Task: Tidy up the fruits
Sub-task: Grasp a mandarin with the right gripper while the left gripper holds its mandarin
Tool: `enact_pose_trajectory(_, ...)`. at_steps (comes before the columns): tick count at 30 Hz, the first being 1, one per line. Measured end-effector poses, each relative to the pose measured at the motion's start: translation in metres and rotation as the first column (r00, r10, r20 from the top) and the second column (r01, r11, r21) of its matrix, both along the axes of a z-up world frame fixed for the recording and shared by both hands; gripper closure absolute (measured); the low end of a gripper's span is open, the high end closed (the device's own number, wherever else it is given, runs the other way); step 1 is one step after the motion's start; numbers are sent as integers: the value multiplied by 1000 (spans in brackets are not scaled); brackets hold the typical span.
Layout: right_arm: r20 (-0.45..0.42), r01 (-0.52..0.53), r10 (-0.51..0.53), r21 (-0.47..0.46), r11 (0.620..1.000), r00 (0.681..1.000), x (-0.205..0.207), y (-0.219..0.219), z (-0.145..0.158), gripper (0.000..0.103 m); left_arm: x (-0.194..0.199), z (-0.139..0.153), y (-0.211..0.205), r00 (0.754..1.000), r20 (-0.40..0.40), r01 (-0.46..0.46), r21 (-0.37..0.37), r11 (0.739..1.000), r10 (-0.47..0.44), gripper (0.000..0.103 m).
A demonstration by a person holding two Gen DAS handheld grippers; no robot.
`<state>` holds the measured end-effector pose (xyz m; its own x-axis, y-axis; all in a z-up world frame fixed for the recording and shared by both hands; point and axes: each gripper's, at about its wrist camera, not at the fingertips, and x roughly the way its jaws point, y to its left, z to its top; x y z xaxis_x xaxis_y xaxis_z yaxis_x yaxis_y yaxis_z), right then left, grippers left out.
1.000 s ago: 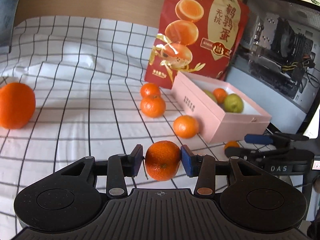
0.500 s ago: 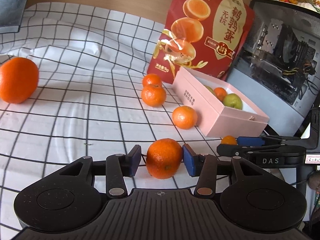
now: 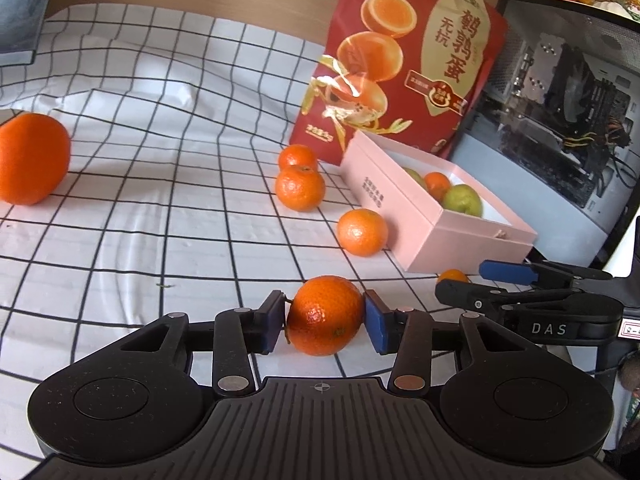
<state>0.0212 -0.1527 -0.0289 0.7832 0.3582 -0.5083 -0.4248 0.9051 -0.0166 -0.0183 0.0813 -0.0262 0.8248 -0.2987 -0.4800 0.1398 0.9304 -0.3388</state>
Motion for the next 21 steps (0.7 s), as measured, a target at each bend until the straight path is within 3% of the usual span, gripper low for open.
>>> enact_pose_trajectory(6,-44,18,-18,-3,1000,999,8,0,-2,21,-8,-1,-16,997,7,72,-17,997,-72,55)
enact_pose_trajectory(12,-29,4,-4,-6,1000,1000,4,2,-3,21,-16,-1,-31,995,28,92,39,995,-93,55)
enact_pose_trajectory(17,-113,18,-19,-15,1000,993,18,2,-7,33,-16,-2,-30,996,21,90,29,996,-90,55)
enact_pose_trajectory(21,-107,23,-26,-25,999,994,21,5,-7,39,-16,-2,-30,996,19,89,26,996,-89,56)
